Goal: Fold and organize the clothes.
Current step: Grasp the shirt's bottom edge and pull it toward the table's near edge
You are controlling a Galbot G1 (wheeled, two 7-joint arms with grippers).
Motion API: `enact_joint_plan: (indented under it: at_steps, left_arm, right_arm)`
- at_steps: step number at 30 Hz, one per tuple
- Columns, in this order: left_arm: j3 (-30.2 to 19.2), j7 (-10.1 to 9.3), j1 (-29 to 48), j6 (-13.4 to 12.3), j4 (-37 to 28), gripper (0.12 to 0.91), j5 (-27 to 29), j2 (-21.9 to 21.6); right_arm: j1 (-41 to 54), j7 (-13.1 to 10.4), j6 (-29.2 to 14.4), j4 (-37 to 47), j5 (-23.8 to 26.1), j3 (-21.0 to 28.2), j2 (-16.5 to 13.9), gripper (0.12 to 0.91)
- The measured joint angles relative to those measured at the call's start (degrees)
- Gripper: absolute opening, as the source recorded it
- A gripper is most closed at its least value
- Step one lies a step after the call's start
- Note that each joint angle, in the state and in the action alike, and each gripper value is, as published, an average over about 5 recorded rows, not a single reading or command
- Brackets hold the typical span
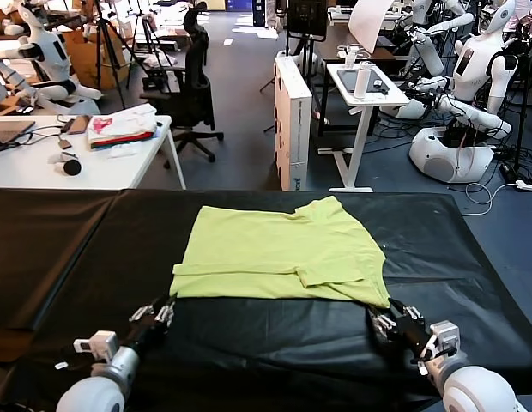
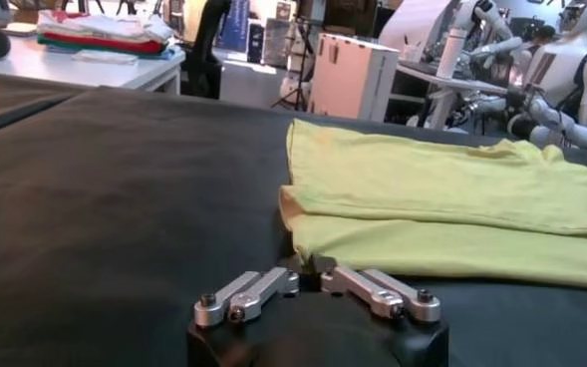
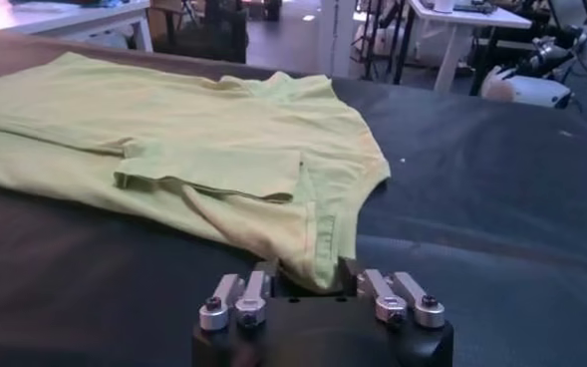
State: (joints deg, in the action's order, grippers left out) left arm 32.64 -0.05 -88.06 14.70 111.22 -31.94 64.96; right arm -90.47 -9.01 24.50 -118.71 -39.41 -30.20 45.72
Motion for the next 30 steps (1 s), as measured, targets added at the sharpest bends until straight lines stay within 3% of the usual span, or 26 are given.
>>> enact_joint_plan:
  at_steps: [12, 27, 30]
  left_arm:
    - [3.0, -0.46, -3.6, -0.1, 3.0, 0.147, -0.1, -3.0]
    - [7.2, -0.78, -14.9, -0.7, 10.5, 0.147, 2.1, -3.8]
    - [7.8, -0.82, -16.4, -0.7, 11.3, 0.147, 2.1, -3.8]
  right_arm:
    - [-5.5, -6.0, 7.7, -6.9, -7.8, -4.3, -3.1, 0.139]
    - [-11.2, -6.5, 11.6, -13.5, -8.9, -6.6, -3.5, 0.143]
    - [-11.6, -6.3, 12.5, -14.0, -8.9, -6.8, -3.7, 0.223]
